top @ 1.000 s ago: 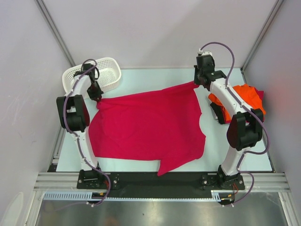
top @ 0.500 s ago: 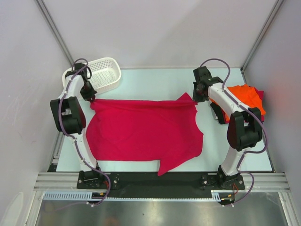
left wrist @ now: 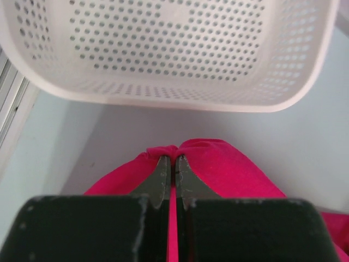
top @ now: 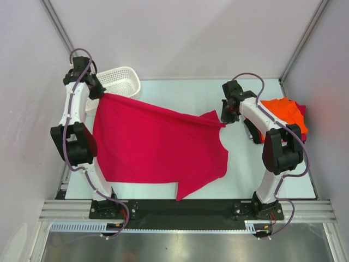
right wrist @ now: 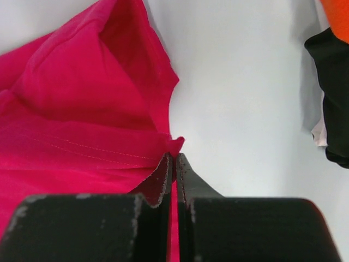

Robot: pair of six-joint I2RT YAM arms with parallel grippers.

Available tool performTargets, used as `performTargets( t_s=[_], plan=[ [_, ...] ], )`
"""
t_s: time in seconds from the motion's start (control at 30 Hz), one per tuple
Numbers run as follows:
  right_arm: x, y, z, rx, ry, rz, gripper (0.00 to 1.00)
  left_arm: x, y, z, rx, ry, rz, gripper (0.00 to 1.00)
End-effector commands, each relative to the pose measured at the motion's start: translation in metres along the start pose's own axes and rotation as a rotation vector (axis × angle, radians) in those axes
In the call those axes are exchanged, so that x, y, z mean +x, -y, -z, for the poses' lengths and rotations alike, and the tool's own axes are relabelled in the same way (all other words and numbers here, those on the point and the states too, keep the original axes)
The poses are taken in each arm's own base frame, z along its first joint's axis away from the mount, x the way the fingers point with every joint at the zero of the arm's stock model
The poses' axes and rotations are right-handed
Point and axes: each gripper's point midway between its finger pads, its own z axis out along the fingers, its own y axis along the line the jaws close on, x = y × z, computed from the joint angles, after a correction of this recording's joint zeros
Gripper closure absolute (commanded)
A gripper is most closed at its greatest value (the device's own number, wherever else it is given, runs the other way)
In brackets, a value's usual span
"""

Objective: Fold and stack the t-shirts
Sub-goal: Fold the flattened tshirt in 1/3 of the way

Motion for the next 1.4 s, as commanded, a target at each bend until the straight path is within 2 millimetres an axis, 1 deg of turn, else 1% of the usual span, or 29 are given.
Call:
performTargets(
  t_s=[0.0, 0.03, 0.07, 0.13, 0.2, 0.23, 0.27, 0.3, 0.37, 0.47, 0.5, 0.53, 0.6, 0.63, 0.67, 0.7, 0.73, 0.77, 0.83, 0.87, 0.9, 1.0, 1.07, 1.13, 1.2, 1.23, 1.27, 1.33, 1.37],
  plan=[
    [0.007, -0.002, 0.001, 0.001, -0.019, 0.009, 1.0, -0.041, 0.017, 0.027, 0.092, 0.144, -0.007, 1.0],
    [0.009, -0.001, 0.0, 0.003, -0.029, 0.01, 1.0, -0.034, 0.016, 0.024, 0.088, 0.126, -0.006, 1.0],
    [0.011, -0.002, -0.001, 0.003, -0.039, 0.012, 1.0, -0.019, 0.011, 0.019, 0.076, 0.087, -0.005, 1.0],
    [0.017, -0.002, -0.003, 0.001, -0.069, 0.011, 1.0, 0.002, 0.002, 0.016, 0.051, 0.029, 0.002, 1.0],
    [0.027, -0.005, -0.007, -0.01, -0.116, 0.008, 1.0, 0.037, -0.011, 0.011, 0.01, -0.069, 0.012, 1.0],
    [0.028, -0.007, -0.007, -0.021, -0.126, 0.007, 1.0, 0.049, -0.016, 0.01, -0.007, -0.097, 0.018, 1.0],
    [0.032, -0.011, -0.008, -0.032, -0.142, 0.012, 1.0, 0.069, -0.025, 0.006, -0.037, -0.151, 0.027, 1.0],
    [0.035, -0.012, -0.011, -0.032, -0.159, 0.016, 1.0, 0.079, -0.03, 0.008, -0.058, -0.174, 0.029, 1.0],
    [0.04, -0.018, -0.011, -0.051, -0.185, 0.028, 1.0, 0.101, -0.042, 0.004, -0.099, -0.228, 0.036, 1.0],
    [0.046, -0.024, -0.015, -0.048, -0.212, 0.052, 1.0, 0.116, -0.052, -0.002, -0.141, -0.283, 0.038, 1.0],
    [0.051, -0.025, -0.016, -0.043, -0.23, 0.062, 1.0, 0.123, -0.054, -0.008, -0.157, -0.317, 0.036, 1.0],
    [0.056, -0.033, -0.015, -0.08, -0.256, 0.069, 0.97, 0.123, -0.055, -0.009, -0.171, -0.324, 0.046, 1.0],
    [0.066, -0.036, -0.017, -0.088, -0.309, 0.086, 0.82, 0.129, -0.059, -0.016, -0.195, -0.362, 0.055, 0.88],
    [0.07, -0.04, -0.016, -0.104, -0.33, 0.091, 0.6, 0.128, -0.058, -0.017, -0.194, -0.364, 0.062, 0.81],
    [0.073, -0.042, -0.015, -0.11, -0.336, 0.105, 0.52, 0.128, -0.056, -0.018, -0.188, -0.372, 0.07, 0.74],
    [0.078, -0.045, -0.012, -0.111, -0.347, 0.122, 0.43, 0.127, -0.056, -0.019, -0.185, -0.372, 0.076, 0.71],
    [0.077, -0.047, -0.008, -0.119, -0.34, 0.129, 0.28, 0.122, -0.054, -0.018, -0.181, -0.359, 0.085, 0.64],
    [0.076, -0.049, -0.005, -0.127, -0.335, 0.132, 0.22, 0.12, -0.054, -0.016, -0.185, -0.353, 0.092, 0.36],
    [0.07, -0.05, 0.006, -0.139, -0.32, 0.132, 0.13, 0.112, -0.055, -0.01, -0.201, -0.324, 0.103, 0.18],
    [0.068, -0.048, 0.01, -0.138, -0.317, 0.13, 0.11, 0.11, -0.056, -0.007, -0.211, -0.314, 0.105, 0.01],
    [0.06, -0.048, 0.015, -0.143, -0.297, 0.13, 0.07, 0.106, -0.056, -0.005, -0.211, -0.304, 0.104, 0.0],
    [0.043, -0.042, 0.023, -0.143, -0.246, 0.121, 0.06, 0.103, -0.058, 0.005, -0.218, -0.276, 0.108, 0.0],
    [0.03, -0.038, 0.026, -0.148, -0.213, 0.101, 0.07, 0.092, -0.055, 0.014, -0.196, -0.218, 0.115, 0.0],
    [0.025, -0.034, 0.025, -0.146, -0.204, 0.095, 0.07, 0.085, -0.053, 0.018, -0.176, -0.178, 0.113, 0.0],
    [0.024, -0.034, 0.019, -0.14, -0.208, 0.093, 0.07, 0.084, -0.052, 0.015, -0.168, -0.179, 0.091, 0.02],
    [0.025, -0.034, 0.016, -0.14, -0.209, 0.095, 0.07, 0.087, -0.052, 0.015, -0.166, -0.2, 0.089, 0.03],
    [0.023, -0.035, 0.012, -0.144, -0.202, 0.096, 0.07, 0.092, -0.051, 0.01, -0.164, -0.225, 0.081, 0.07],
    [0.019, -0.037, 0.009, -0.153, -0.187, 0.093, 0.07, 0.095, -0.046, 0.007, -0.141, -0.244, 0.054, 0.1],
    [0.012, -0.041, 0.005, -0.176, -0.156, 0.092, 0.08, 0.097, -0.046, 0.006, -0.135, -0.25, 0.05, 0.19]
  ],
)
